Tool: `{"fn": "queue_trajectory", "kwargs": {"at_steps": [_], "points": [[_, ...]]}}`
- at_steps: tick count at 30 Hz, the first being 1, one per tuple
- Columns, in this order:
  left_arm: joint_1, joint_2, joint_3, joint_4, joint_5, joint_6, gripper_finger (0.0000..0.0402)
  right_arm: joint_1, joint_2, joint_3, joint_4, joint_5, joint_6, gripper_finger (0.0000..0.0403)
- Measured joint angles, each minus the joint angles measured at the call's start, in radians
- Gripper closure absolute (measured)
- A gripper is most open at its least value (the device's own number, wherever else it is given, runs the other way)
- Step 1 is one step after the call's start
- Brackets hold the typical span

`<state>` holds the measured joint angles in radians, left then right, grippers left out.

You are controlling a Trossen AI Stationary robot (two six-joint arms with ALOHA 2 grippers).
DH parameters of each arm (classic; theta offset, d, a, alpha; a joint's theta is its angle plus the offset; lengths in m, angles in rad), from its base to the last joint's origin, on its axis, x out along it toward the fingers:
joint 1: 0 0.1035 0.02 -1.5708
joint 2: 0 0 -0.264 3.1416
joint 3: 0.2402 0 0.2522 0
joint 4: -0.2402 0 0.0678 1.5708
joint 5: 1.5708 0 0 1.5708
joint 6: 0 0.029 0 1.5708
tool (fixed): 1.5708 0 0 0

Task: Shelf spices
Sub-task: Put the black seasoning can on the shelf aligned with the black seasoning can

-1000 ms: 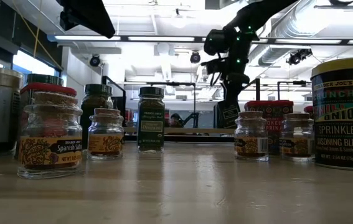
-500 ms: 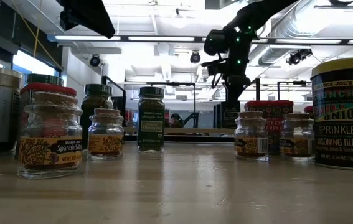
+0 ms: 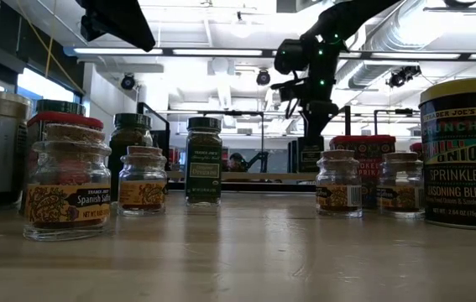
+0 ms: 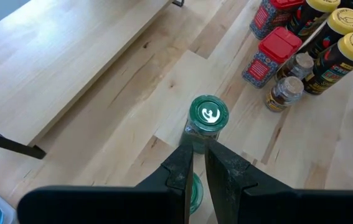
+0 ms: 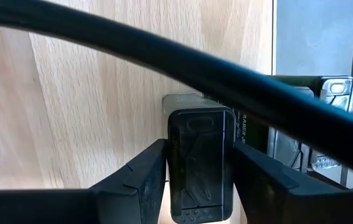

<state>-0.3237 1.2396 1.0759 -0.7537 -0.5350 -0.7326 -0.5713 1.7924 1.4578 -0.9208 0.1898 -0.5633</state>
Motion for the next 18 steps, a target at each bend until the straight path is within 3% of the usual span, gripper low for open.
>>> {"fn": "queue_trajectory", "kwargs": {"at_steps": [18], "points": [[0.0,0.0,0.0,0.004,0.0,0.0,0.0365,0.0,-0.001,0.001,-0.024,-0.047,-0.043,0.0235]]}}
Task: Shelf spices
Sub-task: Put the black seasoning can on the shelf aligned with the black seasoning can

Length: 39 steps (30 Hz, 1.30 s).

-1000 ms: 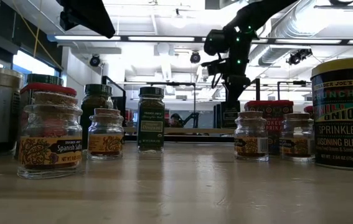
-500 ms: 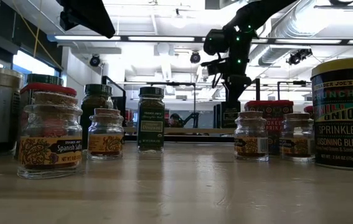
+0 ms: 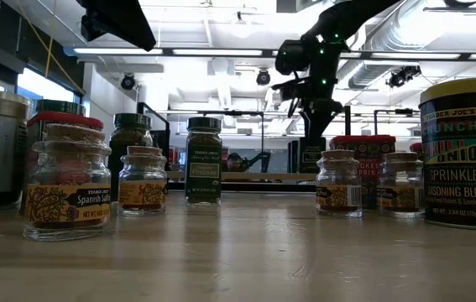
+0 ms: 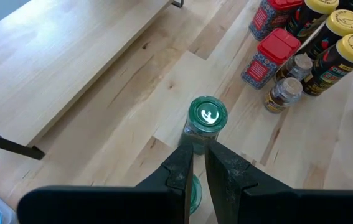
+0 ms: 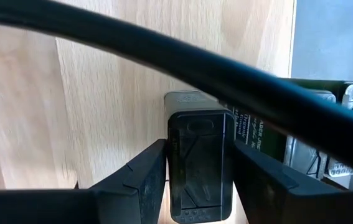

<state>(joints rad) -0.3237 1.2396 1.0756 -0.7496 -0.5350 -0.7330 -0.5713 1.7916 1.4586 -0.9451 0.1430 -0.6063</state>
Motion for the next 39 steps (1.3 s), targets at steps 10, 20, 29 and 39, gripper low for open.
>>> {"fn": "queue_trajectory", "kwargs": {"at_steps": [10,20,29,39], "points": [[0.0,0.0,0.0,0.009,0.0,0.001,0.0365,0.0,0.0,0.0,-0.002,0.006,-0.005,0.0235],[0.0,0.0,0.0,0.01,0.0,0.001,0.0365,0.0,0.0,0.0,-0.009,0.013,0.008,0.0235],[0.0,0.0,0.0,0.015,0.0,0.001,0.0365,0.006,0.0,0.0,-0.006,0.032,0.041,0.0235],[0.0,0.0,0.0,0.014,0.001,0.002,0.0365,0.024,0.0,0.0,0.013,0.018,-0.004,0.0211]]}}
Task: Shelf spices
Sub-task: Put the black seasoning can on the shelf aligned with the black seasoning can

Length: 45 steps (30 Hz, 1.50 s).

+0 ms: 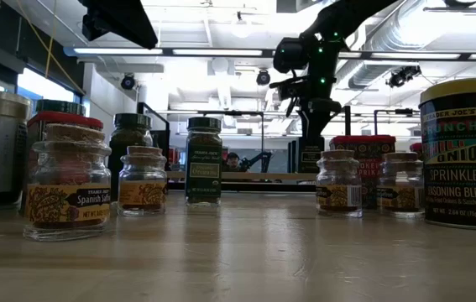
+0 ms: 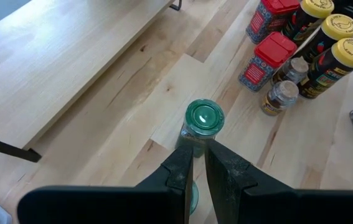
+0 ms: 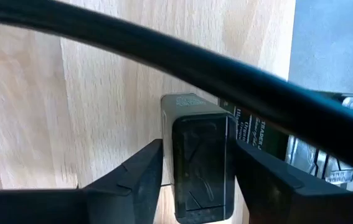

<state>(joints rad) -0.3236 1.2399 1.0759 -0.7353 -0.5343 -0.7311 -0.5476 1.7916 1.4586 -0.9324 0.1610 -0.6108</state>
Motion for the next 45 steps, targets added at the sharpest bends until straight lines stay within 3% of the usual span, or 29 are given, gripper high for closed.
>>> {"fn": "queue_trajectory", "kwargs": {"at_steps": [6,16,26,30,35,45], "points": [[0.0,0.0,0.0,0.0,0.0,0.0,0.0365,0.003,0.0,0.0,0.017,0.075,-0.005,0.0177],[0.0,0.0,0.0,0.0,0.0,0.001,0.0365,0.053,-0.001,0.0,0.013,0.188,0.005,0.0174],[0.0,0.0,0.0,-0.001,0.0,0.0,0.0365,0.076,-0.051,-0.001,0.062,0.227,0.056,0.0174],[0.0,0.0,0.0,-0.001,0.0,0.0,0.0365,0.082,-0.067,-0.001,0.025,0.198,0.045,0.0178],[-0.004,0.0,0.0,0.0,0.0,0.0,0.0365,0.104,-0.094,-0.001,-0.044,0.08,0.047,0.0218],[-0.005,0.0,0.0,0.0,0.0,-0.001,0.0365,0.074,-0.037,-0.001,-0.072,0.02,0.061,0.0352]]}}
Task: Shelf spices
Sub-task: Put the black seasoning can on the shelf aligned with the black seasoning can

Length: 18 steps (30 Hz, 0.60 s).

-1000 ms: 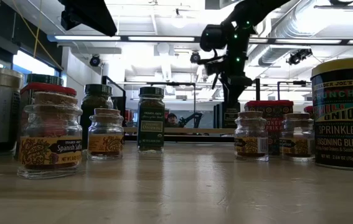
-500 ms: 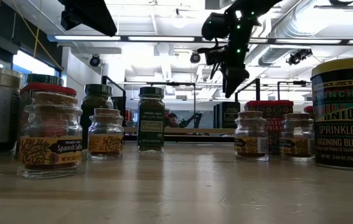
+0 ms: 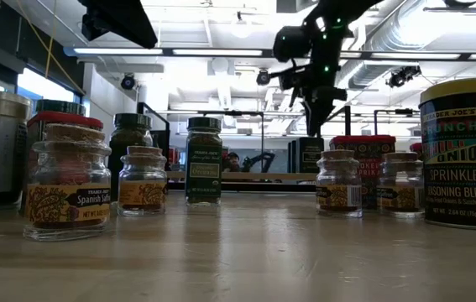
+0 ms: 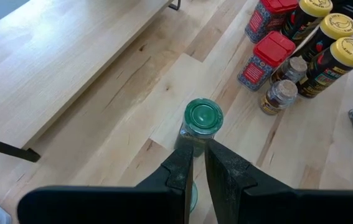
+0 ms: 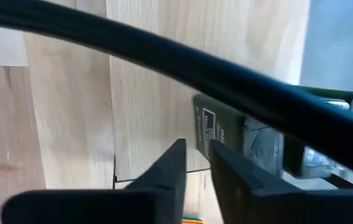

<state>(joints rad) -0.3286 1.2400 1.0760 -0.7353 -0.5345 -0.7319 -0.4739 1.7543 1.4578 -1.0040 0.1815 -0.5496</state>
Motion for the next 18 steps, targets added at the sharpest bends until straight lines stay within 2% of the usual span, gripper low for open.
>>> {"fn": "queue_trajectory", "kwargs": {"at_steps": [6,18], "points": [[0.0,0.0,0.0,0.0,0.0,0.0,0.0365,-0.011,0.045,0.0,0.01,-0.001,0.0,0.0399],[-0.002,0.0,0.0,0.0,0.0,0.0,0.0365,-0.025,0.06,0.0,0.097,0.013,-0.008,0.0402]]}}
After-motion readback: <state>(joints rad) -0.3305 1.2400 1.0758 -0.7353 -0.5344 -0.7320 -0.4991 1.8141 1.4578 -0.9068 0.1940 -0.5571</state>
